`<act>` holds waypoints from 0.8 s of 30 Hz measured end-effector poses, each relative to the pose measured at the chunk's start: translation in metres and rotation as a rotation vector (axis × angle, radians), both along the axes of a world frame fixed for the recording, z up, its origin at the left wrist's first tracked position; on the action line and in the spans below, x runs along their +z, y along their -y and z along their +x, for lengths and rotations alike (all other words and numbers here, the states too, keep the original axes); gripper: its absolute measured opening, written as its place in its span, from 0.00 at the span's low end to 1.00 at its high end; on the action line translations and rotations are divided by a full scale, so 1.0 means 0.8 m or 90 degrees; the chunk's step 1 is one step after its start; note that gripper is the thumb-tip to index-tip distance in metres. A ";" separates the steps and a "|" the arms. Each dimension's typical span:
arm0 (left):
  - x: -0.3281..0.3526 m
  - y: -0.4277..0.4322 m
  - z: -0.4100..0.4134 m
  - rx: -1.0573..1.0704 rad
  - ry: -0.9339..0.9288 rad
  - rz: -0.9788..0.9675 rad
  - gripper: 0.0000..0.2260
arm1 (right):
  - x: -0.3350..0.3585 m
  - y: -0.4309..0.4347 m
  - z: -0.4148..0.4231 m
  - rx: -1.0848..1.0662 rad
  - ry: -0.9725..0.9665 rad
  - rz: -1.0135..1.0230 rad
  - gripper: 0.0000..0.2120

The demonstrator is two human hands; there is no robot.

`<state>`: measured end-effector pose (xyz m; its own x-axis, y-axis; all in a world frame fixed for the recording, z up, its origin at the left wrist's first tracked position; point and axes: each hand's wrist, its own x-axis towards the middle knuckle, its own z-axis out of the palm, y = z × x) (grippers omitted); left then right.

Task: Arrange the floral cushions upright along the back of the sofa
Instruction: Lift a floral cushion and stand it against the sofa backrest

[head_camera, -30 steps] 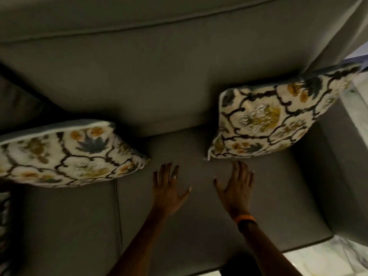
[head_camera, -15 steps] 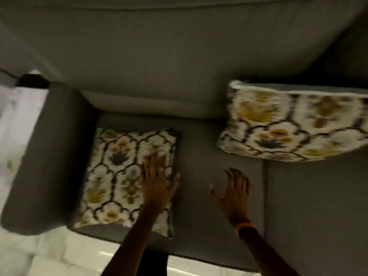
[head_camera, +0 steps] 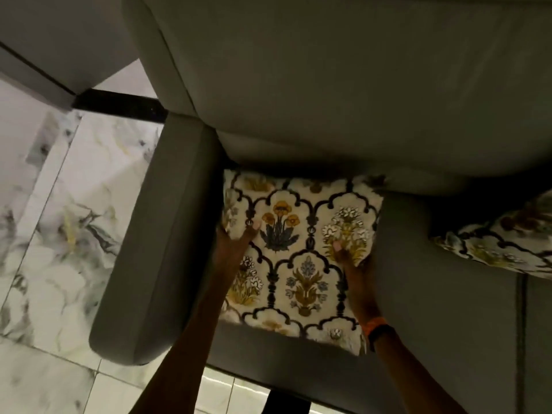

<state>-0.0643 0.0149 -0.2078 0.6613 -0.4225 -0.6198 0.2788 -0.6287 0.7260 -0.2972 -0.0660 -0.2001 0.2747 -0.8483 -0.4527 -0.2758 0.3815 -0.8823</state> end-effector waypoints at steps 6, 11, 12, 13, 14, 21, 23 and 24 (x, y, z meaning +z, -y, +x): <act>0.046 0.028 0.078 -0.008 0.161 -0.194 0.64 | 0.021 0.059 0.047 0.061 0.009 -0.030 0.60; 0.034 0.049 0.119 -0.127 0.148 -0.187 0.59 | -0.008 0.097 0.113 0.197 -0.062 -0.005 0.36; 0.035 0.050 0.119 -0.118 0.148 -0.197 0.57 | -0.015 0.099 0.121 0.193 -0.028 0.012 0.34; 0.034 0.048 0.119 -0.110 0.156 -0.204 0.56 | -0.016 0.099 0.126 0.180 -0.030 0.012 0.34; 0.033 0.048 0.118 -0.100 0.166 -0.206 0.54 | -0.017 0.099 0.127 0.172 -0.033 0.003 0.32; 0.011 0.047 0.063 0.020 0.166 -0.166 0.52 | -0.025 0.108 0.081 0.195 -0.024 0.002 0.57; -0.005 0.036 0.009 0.016 0.145 -0.144 0.51 | -0.017 0.093 0.032 0.173 -0.051 0.034 0.58; -0.009 0.034 -0.026 -0.010 0.132 -0.118 0.49 | -0.013 0.084 0.002 0.150 -0.076 0.062 0.57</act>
